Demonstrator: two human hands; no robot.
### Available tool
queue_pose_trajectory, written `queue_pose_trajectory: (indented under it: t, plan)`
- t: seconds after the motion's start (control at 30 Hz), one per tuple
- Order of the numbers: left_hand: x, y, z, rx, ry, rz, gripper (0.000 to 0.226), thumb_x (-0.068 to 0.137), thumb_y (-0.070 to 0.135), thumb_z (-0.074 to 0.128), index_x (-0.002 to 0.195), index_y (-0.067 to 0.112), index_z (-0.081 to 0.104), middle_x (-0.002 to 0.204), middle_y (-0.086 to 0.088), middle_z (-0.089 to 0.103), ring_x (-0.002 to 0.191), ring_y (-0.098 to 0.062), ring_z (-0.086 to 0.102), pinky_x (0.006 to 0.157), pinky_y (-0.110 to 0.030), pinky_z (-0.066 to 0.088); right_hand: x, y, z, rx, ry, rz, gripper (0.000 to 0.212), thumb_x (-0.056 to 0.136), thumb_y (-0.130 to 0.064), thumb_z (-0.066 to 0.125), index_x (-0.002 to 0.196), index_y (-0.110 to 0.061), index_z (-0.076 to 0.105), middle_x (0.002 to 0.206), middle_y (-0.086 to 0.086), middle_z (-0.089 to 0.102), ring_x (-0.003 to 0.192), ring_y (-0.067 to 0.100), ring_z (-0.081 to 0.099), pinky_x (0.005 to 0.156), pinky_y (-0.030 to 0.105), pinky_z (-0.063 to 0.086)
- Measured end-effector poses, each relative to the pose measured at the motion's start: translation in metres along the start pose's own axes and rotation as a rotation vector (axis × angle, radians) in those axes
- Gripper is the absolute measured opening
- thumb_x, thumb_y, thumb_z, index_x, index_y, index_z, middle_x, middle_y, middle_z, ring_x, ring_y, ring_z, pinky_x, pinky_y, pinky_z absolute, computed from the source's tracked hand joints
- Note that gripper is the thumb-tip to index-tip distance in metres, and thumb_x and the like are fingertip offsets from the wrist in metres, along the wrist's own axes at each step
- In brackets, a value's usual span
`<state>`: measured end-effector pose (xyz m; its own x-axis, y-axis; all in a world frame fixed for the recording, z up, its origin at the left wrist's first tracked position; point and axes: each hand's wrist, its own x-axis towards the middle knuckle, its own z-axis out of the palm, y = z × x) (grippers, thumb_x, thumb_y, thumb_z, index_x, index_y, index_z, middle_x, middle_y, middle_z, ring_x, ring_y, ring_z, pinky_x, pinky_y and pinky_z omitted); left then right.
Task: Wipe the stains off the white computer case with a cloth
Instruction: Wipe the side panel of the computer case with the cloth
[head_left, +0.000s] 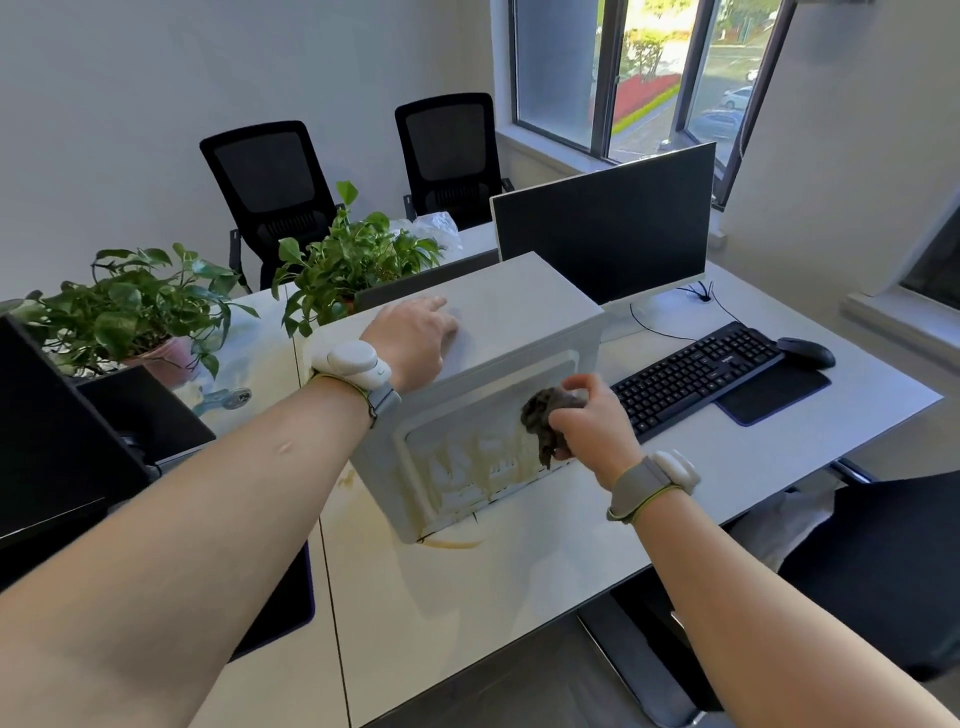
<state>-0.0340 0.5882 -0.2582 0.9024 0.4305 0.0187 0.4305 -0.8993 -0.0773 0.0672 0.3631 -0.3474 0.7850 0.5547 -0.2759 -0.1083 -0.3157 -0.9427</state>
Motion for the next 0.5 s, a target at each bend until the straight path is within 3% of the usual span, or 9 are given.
queue_pose_trajectory:
  t: [0.07, 0.17, 0.3, 0.37, 0.43, 0.5]
  plan:
    - [0.008, 0.007, 0.008, -0.163, 0.046, -0.026, 0.053, 0.095, 0.012, 0.043, 0.145, 0.027, 0.054, 0.163, -0.002, 0.034, 0.146, -0.028, 0.037, 0.119, -0.043, 0.032, 0.006, -0.006, -0.014, -0.109, -0.091, 0.076, 0.038, 0.086, 0.000, 0.066, 0.117, -0.008, 0.045, 0.103, 0.021, 0.057, 0.075, 0.035, 0.067, 0.061, 0.044, 0.062]
    - [0.011, 0.009, 0.029, -0.419, 0.147, -0.075, 0.050, 0.092, 0.011, 0.041, 0.134, 0.026, 0.064, 0.150, 0.001, 0.052, 0.140, -0.025, 0.044, 0.117, -0.040, 0.034, 0.016, -0.010, -0.027, -0.183, -0.148, 0.046, 0.029, 0.083, 0.004, 0.067, 0.109, 0.000, 0.056, 0.097, 0.023, 0.062, 0.071, 0.034, 0.067, 0.060, 0.042, 0.063]
    - [0.017, 0.004, 0.040, -0.452, 0.172, -0.116, 0.053, 0.091, 0.006, 0.042, 0.129, 0.033, 0.065, 0.149, 0.006, 0.053, 0.140, -0.019, 0.043, 0.118, -0.040, 0.031, 0.033, -0.012, -0.031, 0.093, -0.123, -0.028, 0.027, 0.081, 0.007, 0.066, 0.105, -0.004, 0.068, 0.098, 0.021, 0.064, 0.072, 0.031, 0.067, 0.062, 0.038, 0.061]
    - [0.017, 0.005, 0.039, -0.456, 0.174, -0.116, 0.054, 0.090, 0.007, 0.041, 0.129, 0.034, 0.065, 0.149, 0.006, 0.052, 0.140, -0.019, 0.043, 0.118, -0.043, 0.031, 0.036, -0.012, -0.021, 0.252, 0.029, -0.041, 0.035, 0.081, 0.002, 0.070, 0.113, -0.006, 0.060, 0.102, 0.015, 0.062, 0.079, 0.028, 0.067, 0.065, 0.038, 0.061]
    - [0.017, 0.008, 0.037, -0.459, 0.171, -0.114, 0.055, 0.088, 0.009, 0.039, 0.129, 0.034, 0.065, 0.149, 0.006, 0.053, 0.139, -0.019, 0.043, 0.118, -0.044, 0.032, 0.035, -0.009, -0.009, 0.299, 0.299, -0.066, 0.042, 0.081, -0.010, 0.076, 0.114, -0.011, 0.050, 0.101, 0.006, 0.059, 0.082, 0.018, 0.064, 0.065, 0.026, 0.058]
    - [0.016, 0.008, 0.037, -0.463, 0.170, -0.126, 0.056, 0.085, 0.012, 0.037, 0.129, 0.035, 0.065, 0.148, 0.005, 0.053, 0.138, -0.020, 0.044, 0.117, -0.045, 0.033, 0.031, -0.005, 0.010, 0.312, 0.468, -0.119, 0.038, 0.085, -0.020, 0.076, 0.111, -0.017, 0.049, 0.101, 0.004, 0.059, 0.082, 0.015, 0.062, 0.062, 0.017, 0.053]
